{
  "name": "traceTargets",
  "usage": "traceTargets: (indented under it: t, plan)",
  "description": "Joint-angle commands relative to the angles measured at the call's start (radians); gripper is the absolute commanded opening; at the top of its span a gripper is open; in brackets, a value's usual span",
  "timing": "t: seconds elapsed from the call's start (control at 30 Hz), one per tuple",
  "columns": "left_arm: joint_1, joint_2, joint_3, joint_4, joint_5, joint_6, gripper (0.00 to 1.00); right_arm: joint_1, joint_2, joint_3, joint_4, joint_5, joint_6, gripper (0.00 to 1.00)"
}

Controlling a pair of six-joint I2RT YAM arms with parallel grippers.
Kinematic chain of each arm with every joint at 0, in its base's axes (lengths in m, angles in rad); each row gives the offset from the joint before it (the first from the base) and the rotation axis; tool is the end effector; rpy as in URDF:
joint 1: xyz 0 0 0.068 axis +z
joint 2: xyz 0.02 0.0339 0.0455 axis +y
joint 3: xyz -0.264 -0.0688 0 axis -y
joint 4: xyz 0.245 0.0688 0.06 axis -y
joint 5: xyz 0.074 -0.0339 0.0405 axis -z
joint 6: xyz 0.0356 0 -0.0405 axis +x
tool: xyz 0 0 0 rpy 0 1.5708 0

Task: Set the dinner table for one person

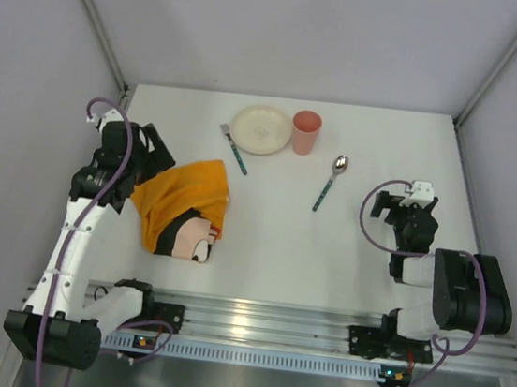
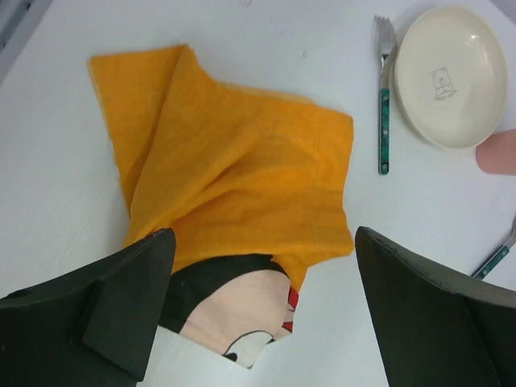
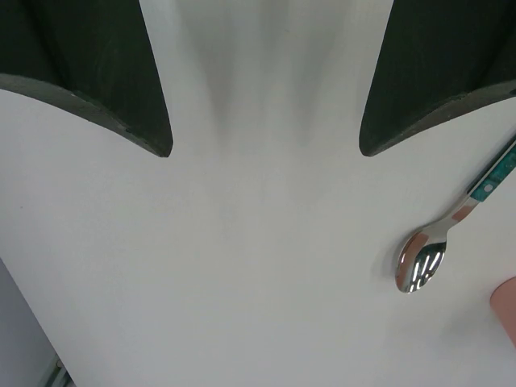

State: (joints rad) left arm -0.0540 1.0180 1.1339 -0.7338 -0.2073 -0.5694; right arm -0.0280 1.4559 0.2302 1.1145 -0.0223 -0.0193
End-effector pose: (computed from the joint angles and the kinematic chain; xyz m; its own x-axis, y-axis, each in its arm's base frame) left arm 0.2066 -0.0038 0.3631 -0.4254 -0.5054 -0.7508 -0.4085 0.8475 -0.3390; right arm 0.2379 -0.0059 0.1533 -0.1110 -0.0162 -0.9937 0.0037 0.9999 -0.0167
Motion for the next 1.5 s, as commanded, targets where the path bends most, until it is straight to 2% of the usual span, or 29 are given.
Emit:
traceTargets:
  t: [0.0, 0.17, 0.23, 0.37, 0.57, 0.7, 0.9, 0.93, 0.97, 1.0, 1.03, 1.1, 1.13, 1.17, 1.2, 1.23, 1.27, 1.3, 1.33, 1.37, 1.43, 1.47]
  plan:
    - [-0.003, -0.025, -0.019, -0.167, -0.021, -0.13, 0.98, 0.011, -0.006, 0.021, 0.053, -0.005, -0.007, 1.0]
    - [-0.003, -0.019, -0.137, -0.182, 0.112, -0.216, 0.98, 0.013, -0.006, 0.021, 0.054, -0.007, -0.007, 1.0]
    - [-0.003, -0.007, -0.154, -0.196, 0.166, -0.204, 0.98, 0.011, -0.006, 0.021, 0.053, -0.007, -0.007, 1.0]
    - [-0.006, 0.021, -0.134, -0.323, 0.157, -0.137, 0.98, 0.011, -0.006, 0.021, 0.054, -0.007, -0.007, 1.0]
    - [-0.018, -0.059, -0.247, -0.312, 0.261, -0.09, 0.98, 0.013, -0.006, 0.021, 0.054, -0.007, -0.007, 1.0]
    - [-0.053, -0.078, -0.293, -0.309, 0.249, -0.096, 0.98, 0.011, -0.008, 0.021, 0.054, -0.007, -0.007, 1.0]
    - [-0.107, -0.022, -0.249, -0.328, 0.233, -0.078, 0.98, 0.013, -0.006, 0.024, 0.053, -0.005, -0.007, 1.0]
    - [-0.112, -0.004, -0.234, -0.323, 0.232, -0.069, 0.98, 0.02, -0.006, 0.035, 0.018, 0.092, 0.01, 1.0]
    - [-0.112, 0.01, -0.226, -0.322, 0.226, -0.064, 0.98, 0.034, -0.014, 0.038, 0.01, 0.126, 0.002, 1.0]
    - [-0.112, 0.022, -0.215, -0.323, 0.221, -0.058, 0.98, 0.101, -0.022, 0.031, 0.04, 0.169, -0.004, 1.0]
    - [-0.113, 0.052, -0.189, -0.323, 0.22, -0.046, 0.98, 0.14, -0.049, 0.037, -0.002, 0.338, -0.042, 1.0]
    - [-0.113, 0.082, -0.155, -0.334, 0.217, -0.038, 0.98, 0.277, -0.222, 0.111, -0.19, 0.474, -0.106, 1.0]
    - [-0.113, 0.096, -0.128, -0.337, 0.215, -0.032, 0.98, 0.307, -0.288, 0.17, -0.334, 0.438, -0.102, 1.0]
    - [-0.113, 0.1, -0.117, -0.338, 0.217, -0.027, 0.98, 0.332, -0.346, 0.328, -0.595, 0.406, -0.056, 1.0]
    - [-0.113, 0.102, -0.109, -0.338, 0.217, -0.023, 0.98, 0.365, -0.43, 0.418, -0.736, 0.368, 0.011, 1.0]
    - [-0.113, 0.102, -0.1, -0.337, 0.185, -0.018, 0.98, 0.37, -0.451, 0.496, -0.813, 0.214, 0.194, 1.0]
    - [-0.113, 0.1, -0.102, -0.329, 0.183, -0.017, 0.98, 0.37, -0.459, 0.586, -0.882, 0.152, 0.314, 1.0]
    - [-0.113, 0.1, -0.105, -0.325, 0.183, -0.015, 0.98, 0.37, -0.453, 0.595, -0.874, 0.109, 0.434, 1.0]
    - [-0.113, 0.099, -0.117, -0.317, 0.187, -0.017, 0.98, 0.366, -0.434, 0.58, -0.843, 0.043, 0.666, 1.0]
    - [-0.113, 0.097, -0.126, -0.309, 0.192, -0.018, 0.98, 0.362, -0.363, 0.575, -0.811, -0.008, 0.75, 1.0]
    - [-0.115, 0.103, -0.135, -0.3, 0.203, -0.024, 0.98, 0.405, -0.242, 0.668, -0.948, -0.126, 0.809, 1.0]
    - [-0.115, 0.103, -0.135, -0.302, 0.203, -0.027, 0.98, 0.456, -0.116, 0.836, -1.066, -0.098, 0.777, 1.0]
